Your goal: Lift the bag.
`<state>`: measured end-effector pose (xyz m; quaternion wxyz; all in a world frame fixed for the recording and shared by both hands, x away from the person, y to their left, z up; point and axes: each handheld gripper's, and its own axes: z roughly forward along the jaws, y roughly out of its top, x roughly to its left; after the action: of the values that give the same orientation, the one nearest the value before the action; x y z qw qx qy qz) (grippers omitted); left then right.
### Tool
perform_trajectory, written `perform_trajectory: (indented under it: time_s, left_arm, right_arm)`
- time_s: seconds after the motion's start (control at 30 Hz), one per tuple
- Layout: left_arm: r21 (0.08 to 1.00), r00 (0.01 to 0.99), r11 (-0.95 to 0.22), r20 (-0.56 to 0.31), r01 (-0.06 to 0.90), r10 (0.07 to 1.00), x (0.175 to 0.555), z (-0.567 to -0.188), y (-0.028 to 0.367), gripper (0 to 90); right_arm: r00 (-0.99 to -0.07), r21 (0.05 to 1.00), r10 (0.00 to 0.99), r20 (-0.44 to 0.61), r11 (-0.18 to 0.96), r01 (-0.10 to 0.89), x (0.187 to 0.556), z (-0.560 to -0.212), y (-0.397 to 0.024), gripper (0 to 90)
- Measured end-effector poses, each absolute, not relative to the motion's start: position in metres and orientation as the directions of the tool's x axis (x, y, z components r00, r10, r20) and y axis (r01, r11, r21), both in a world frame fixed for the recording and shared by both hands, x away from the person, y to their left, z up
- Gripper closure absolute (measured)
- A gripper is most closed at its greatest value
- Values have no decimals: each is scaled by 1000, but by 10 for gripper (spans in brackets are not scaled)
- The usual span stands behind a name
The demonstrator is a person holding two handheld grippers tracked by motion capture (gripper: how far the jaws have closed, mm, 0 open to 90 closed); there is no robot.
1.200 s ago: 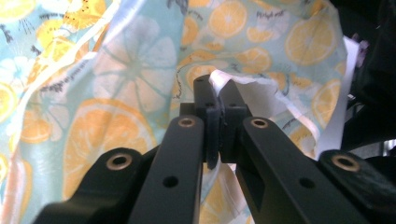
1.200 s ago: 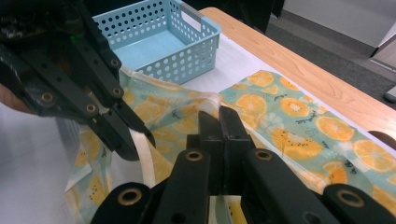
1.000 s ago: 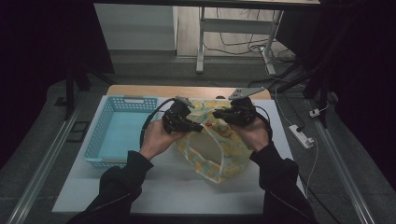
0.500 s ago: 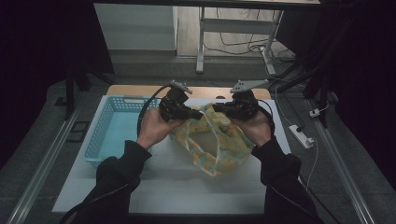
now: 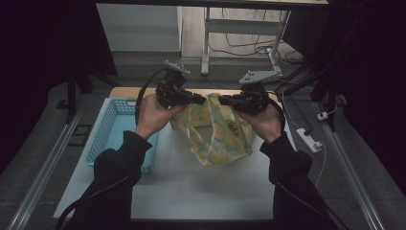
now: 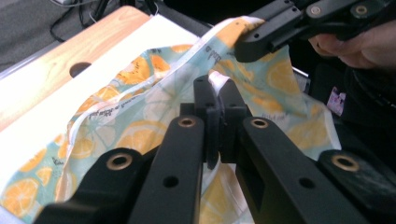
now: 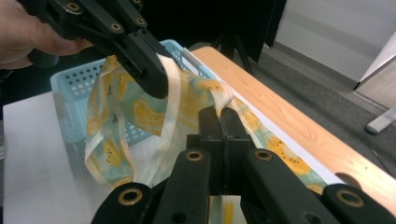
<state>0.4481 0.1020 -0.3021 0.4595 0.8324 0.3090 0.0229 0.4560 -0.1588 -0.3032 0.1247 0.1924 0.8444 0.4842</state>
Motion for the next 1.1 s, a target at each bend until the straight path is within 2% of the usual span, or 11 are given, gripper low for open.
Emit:
perform_trajectory:
  time_s: [0.27,0.63,1.1]
  left_arm:
    - [808,802,-336,-256,484,540,450,-278,110,895]
    - [839,792,-309,-212,448,572,450,-240,115,895]
    - [872,781,-260,-195,415,593,450,-217,118,895]
  right_arm:
    - [-899,881,436,-44,441,171,455,-280,-157,900]
    - [-887,892,454,-84,431,136,454,-248,-156,900]
    - [-865,907,487,-123,408,101,453,-217,-159,900]
